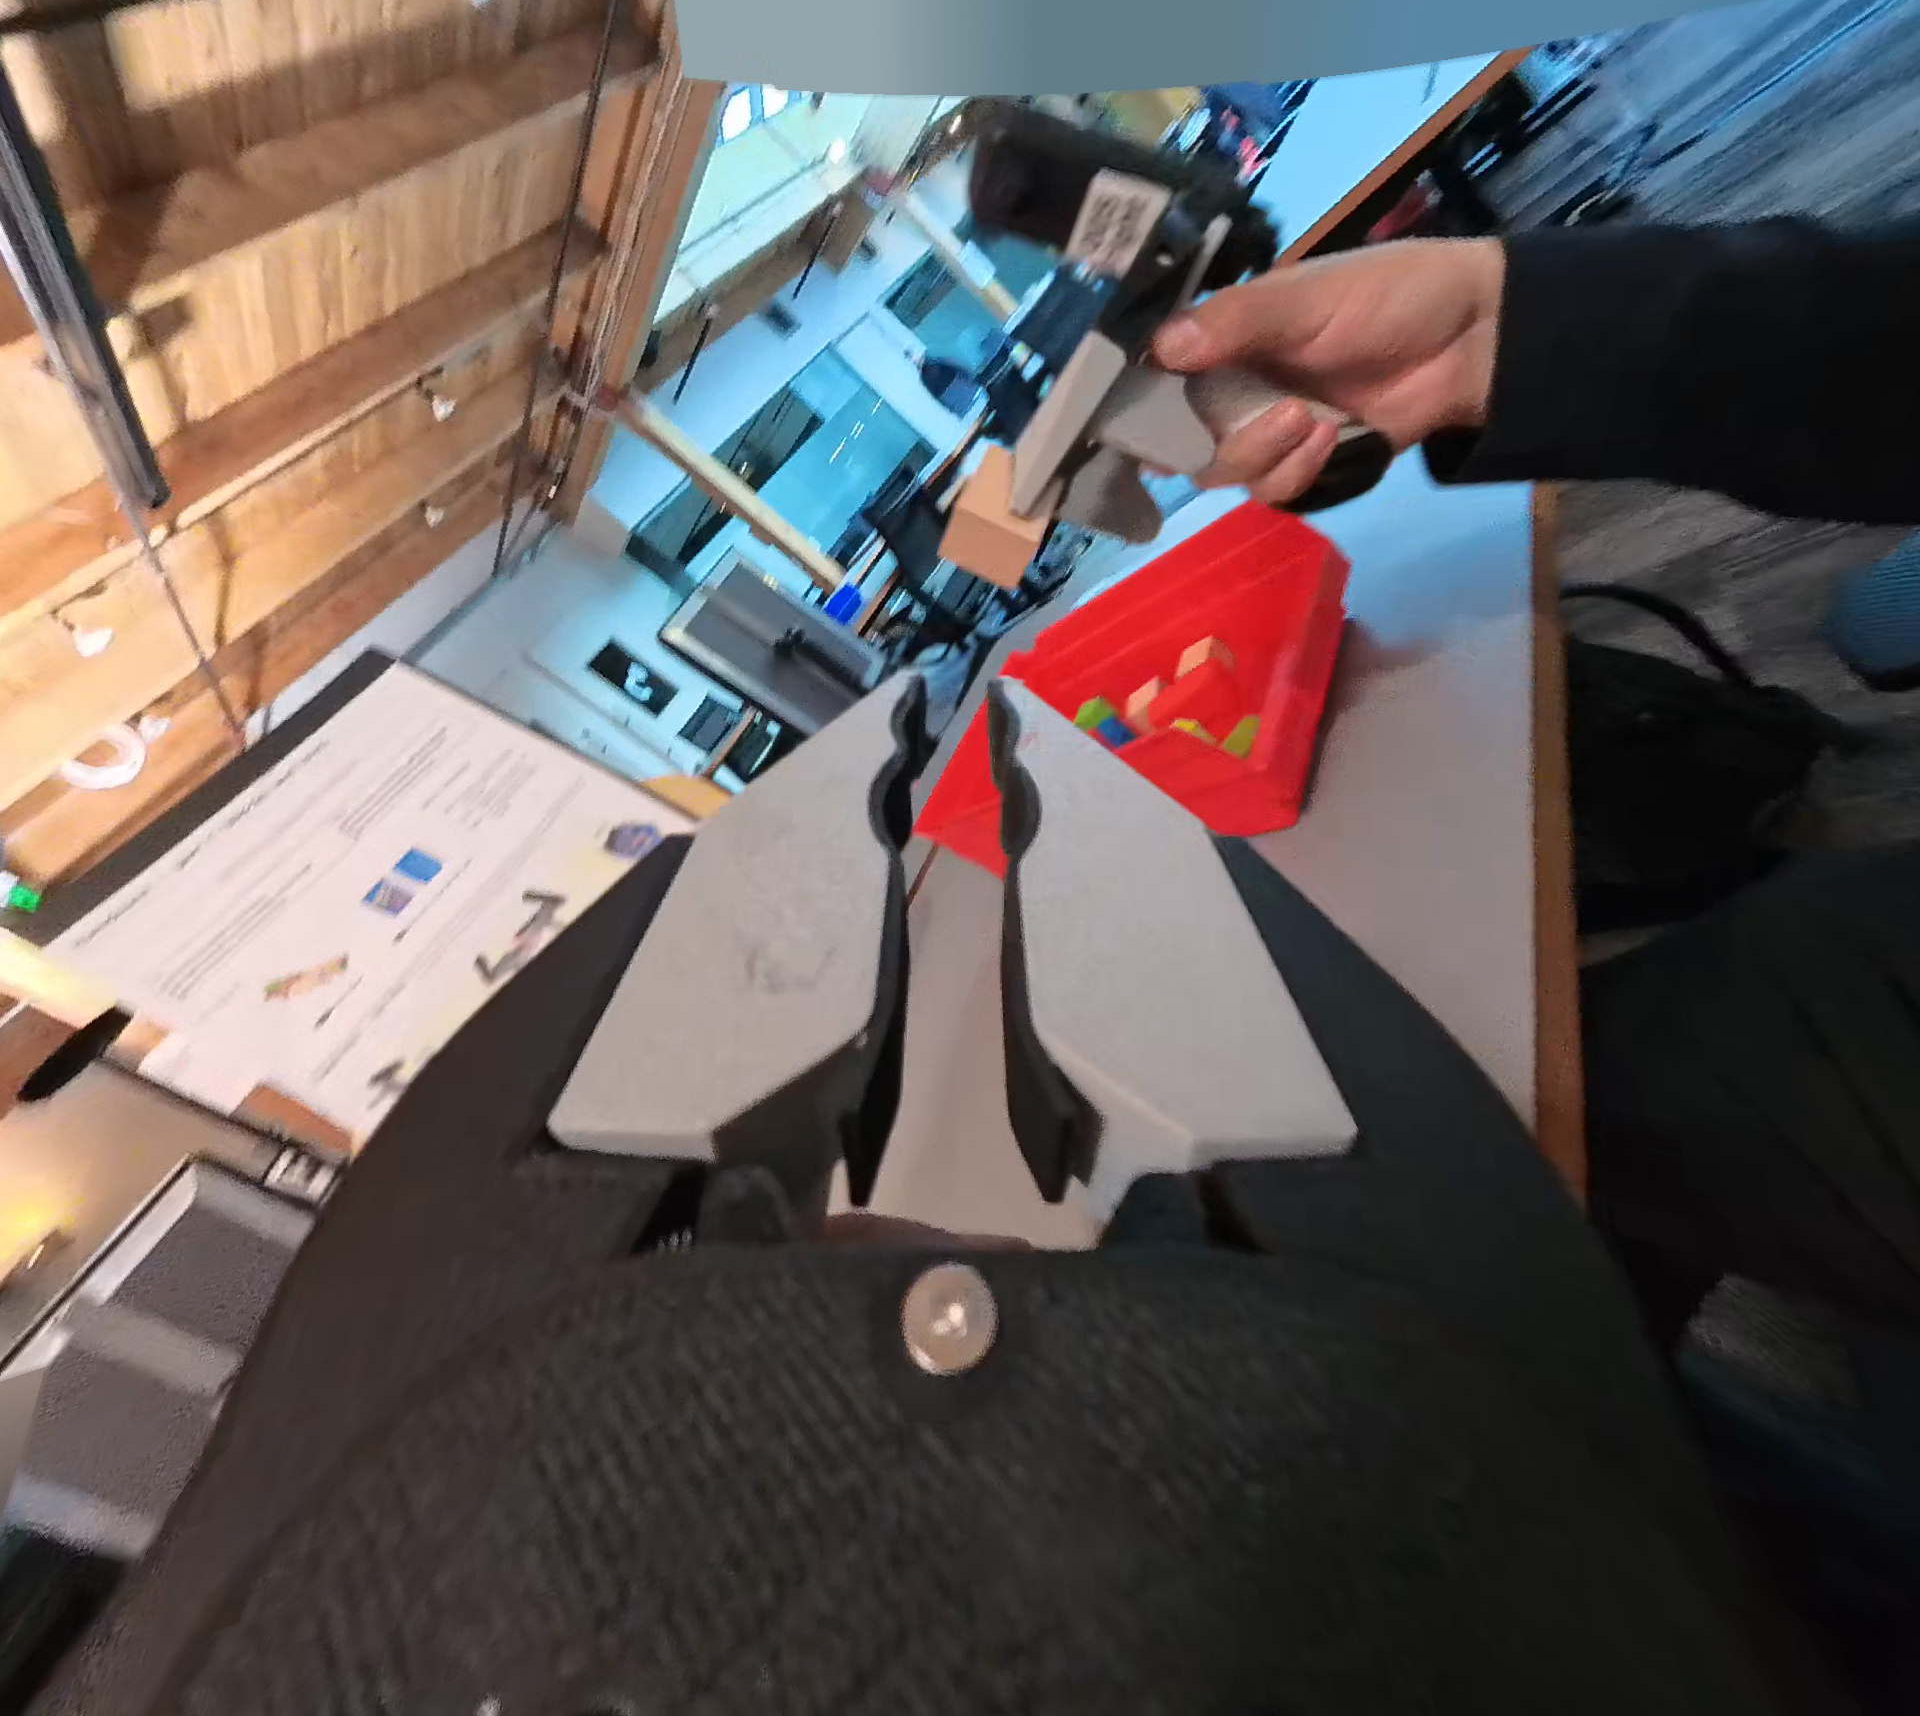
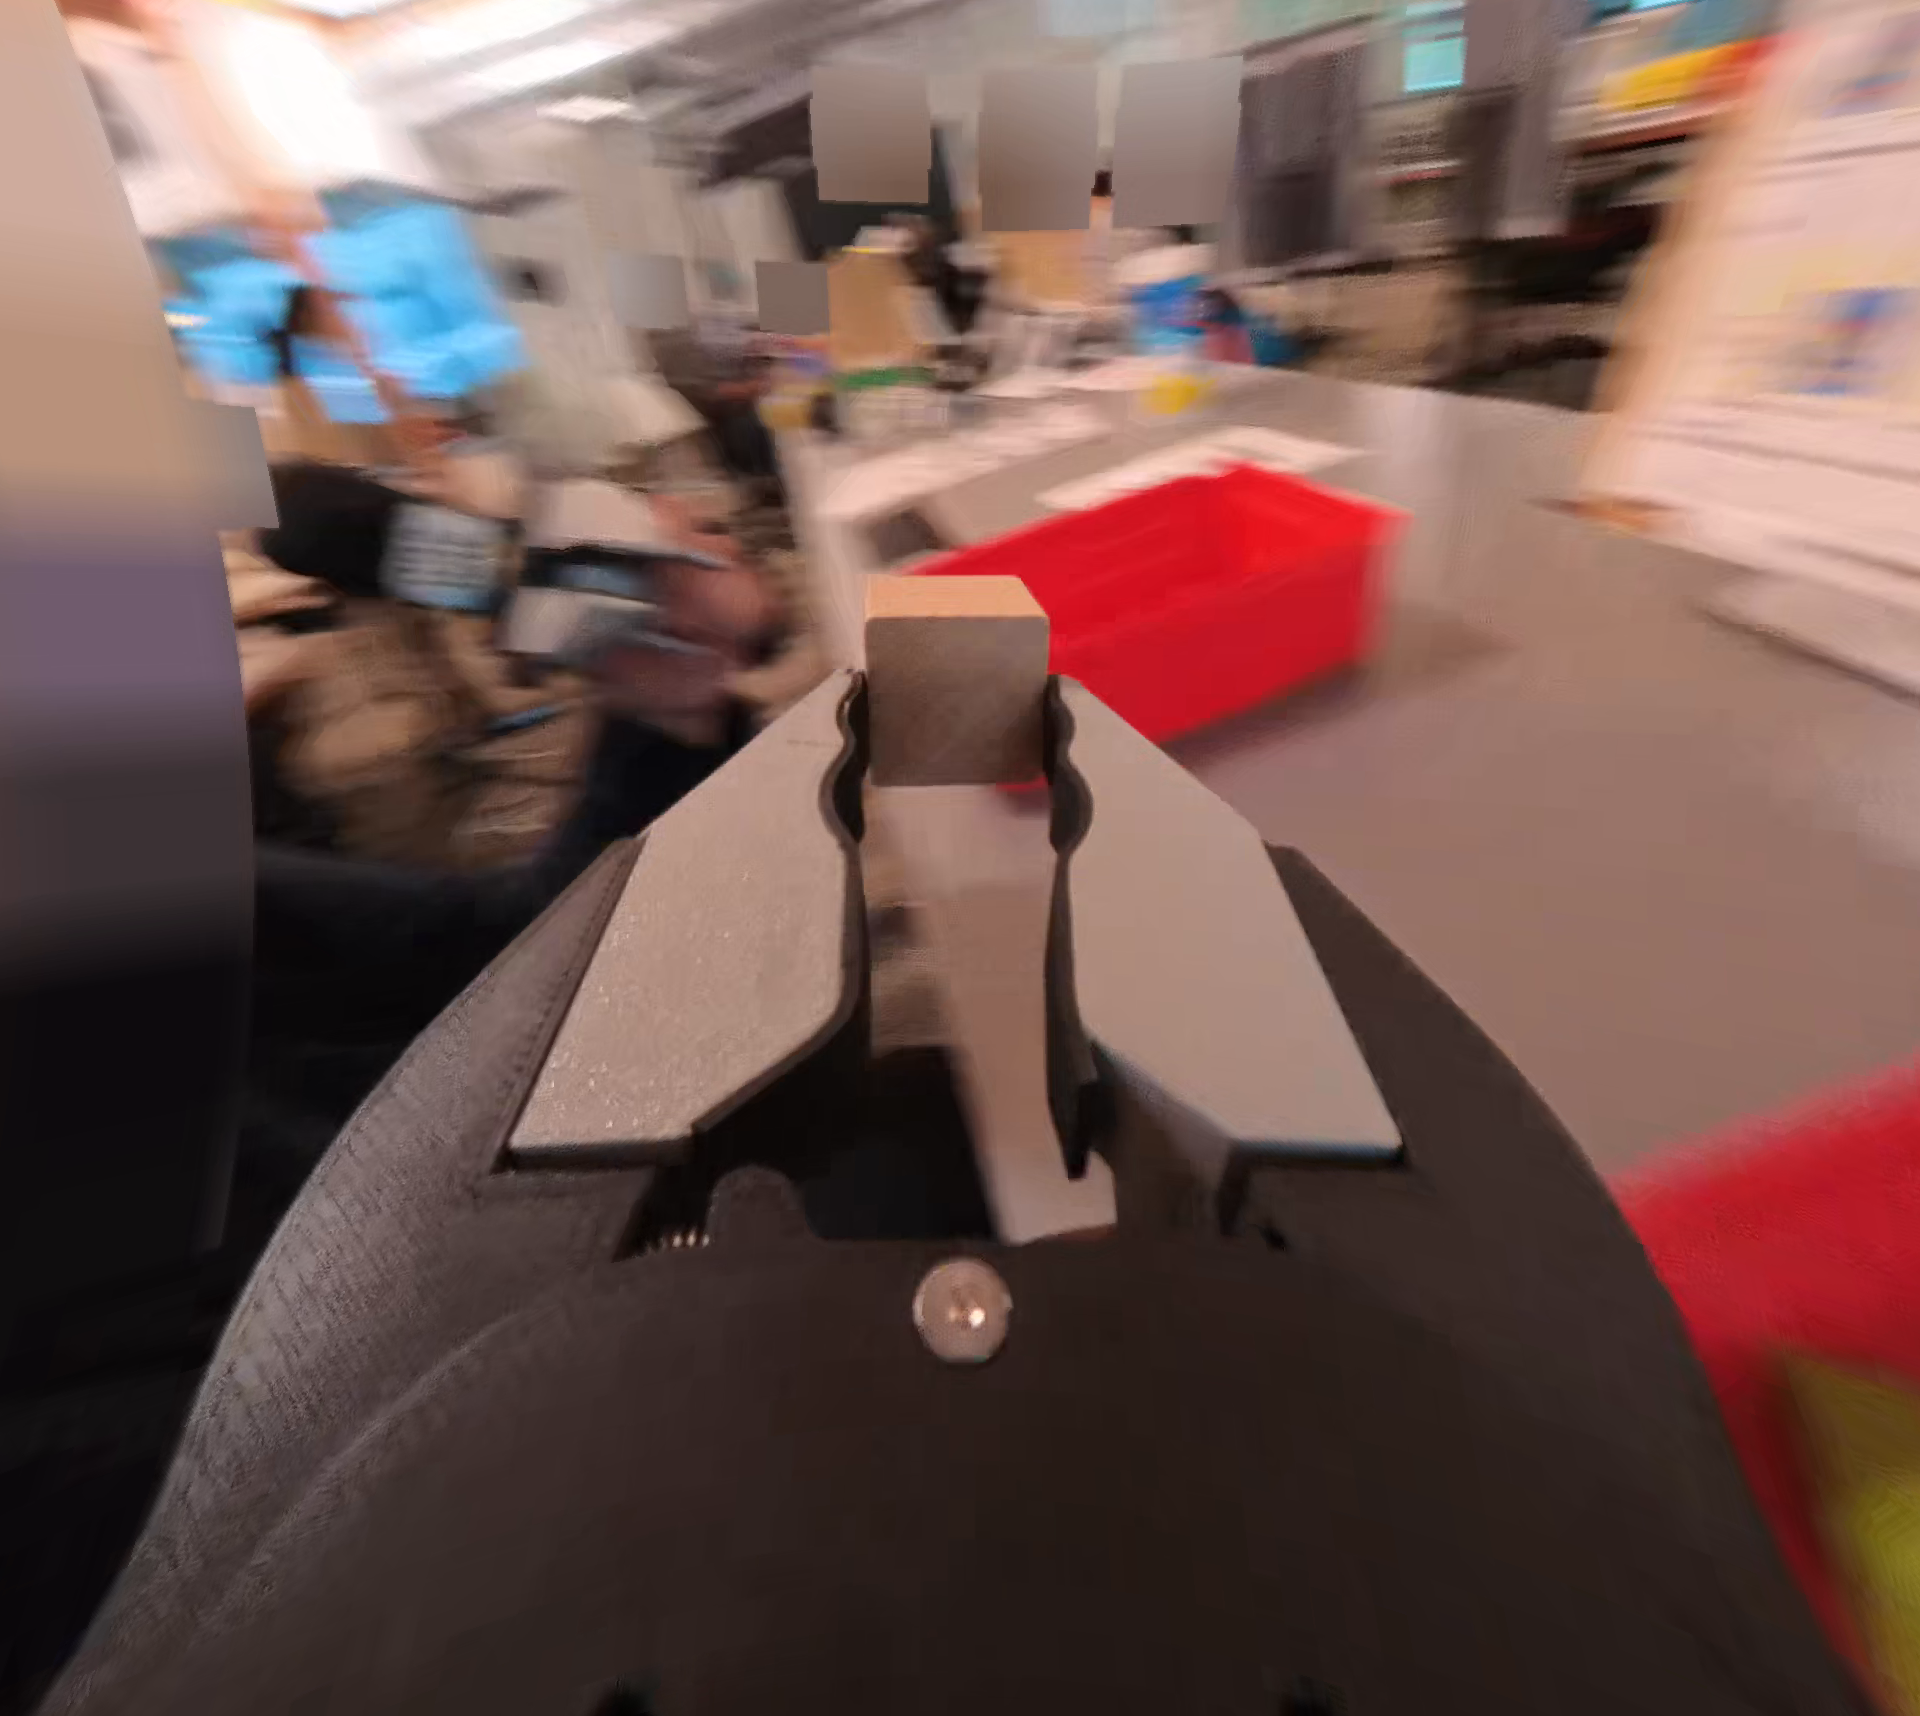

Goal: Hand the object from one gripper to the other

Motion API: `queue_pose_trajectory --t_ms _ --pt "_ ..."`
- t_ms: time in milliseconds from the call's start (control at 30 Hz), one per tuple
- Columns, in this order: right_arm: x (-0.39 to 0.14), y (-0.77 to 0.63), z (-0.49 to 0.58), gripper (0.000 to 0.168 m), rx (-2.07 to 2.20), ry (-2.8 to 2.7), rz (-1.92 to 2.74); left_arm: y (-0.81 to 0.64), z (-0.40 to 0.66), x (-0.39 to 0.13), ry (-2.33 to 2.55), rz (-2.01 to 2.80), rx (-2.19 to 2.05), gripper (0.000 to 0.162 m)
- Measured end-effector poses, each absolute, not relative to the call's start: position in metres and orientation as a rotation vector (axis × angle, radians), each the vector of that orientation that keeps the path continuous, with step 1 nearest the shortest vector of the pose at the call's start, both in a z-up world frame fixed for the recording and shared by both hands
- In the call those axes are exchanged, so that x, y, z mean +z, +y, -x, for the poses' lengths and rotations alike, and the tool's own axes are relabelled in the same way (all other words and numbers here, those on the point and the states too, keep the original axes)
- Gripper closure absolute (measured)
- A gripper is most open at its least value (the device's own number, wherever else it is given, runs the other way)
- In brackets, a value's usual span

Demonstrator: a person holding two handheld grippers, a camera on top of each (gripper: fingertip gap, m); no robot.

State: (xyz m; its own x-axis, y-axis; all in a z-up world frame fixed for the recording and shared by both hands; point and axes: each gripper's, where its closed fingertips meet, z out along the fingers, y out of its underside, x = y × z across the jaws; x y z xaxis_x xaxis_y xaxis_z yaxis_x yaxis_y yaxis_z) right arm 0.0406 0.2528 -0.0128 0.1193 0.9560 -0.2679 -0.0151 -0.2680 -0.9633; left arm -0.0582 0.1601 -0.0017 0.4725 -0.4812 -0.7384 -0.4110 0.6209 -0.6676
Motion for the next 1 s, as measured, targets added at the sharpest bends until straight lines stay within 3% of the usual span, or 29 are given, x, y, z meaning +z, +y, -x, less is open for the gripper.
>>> queue_pose_trajectory --t_ms 200,500,833,1000 --pt "-0.112 0.392 -0.162 0.138 0.464 -0.676 1.950 0.187 0.073 -0.005 1.049 1.107 0.001 0.157" --pt "-0.218 0.413 -0.197 0.137 0.023 -0.819 2.357 0.199 0.080 -0.010 1.002 1.194 -0.082 0.157" --pt "-0.241 0.422 -0.203 0.137 -0.133 -0.860 2.415 0.202 0.093 -0.011 0.973 1.254 -0.104 0.157" --pt "-0.240 0.423 -0.200 0.135 -0.140 -0.873 2.389 0.224 0.116 -0.025 0.872 1.433 -0.188 0.148"
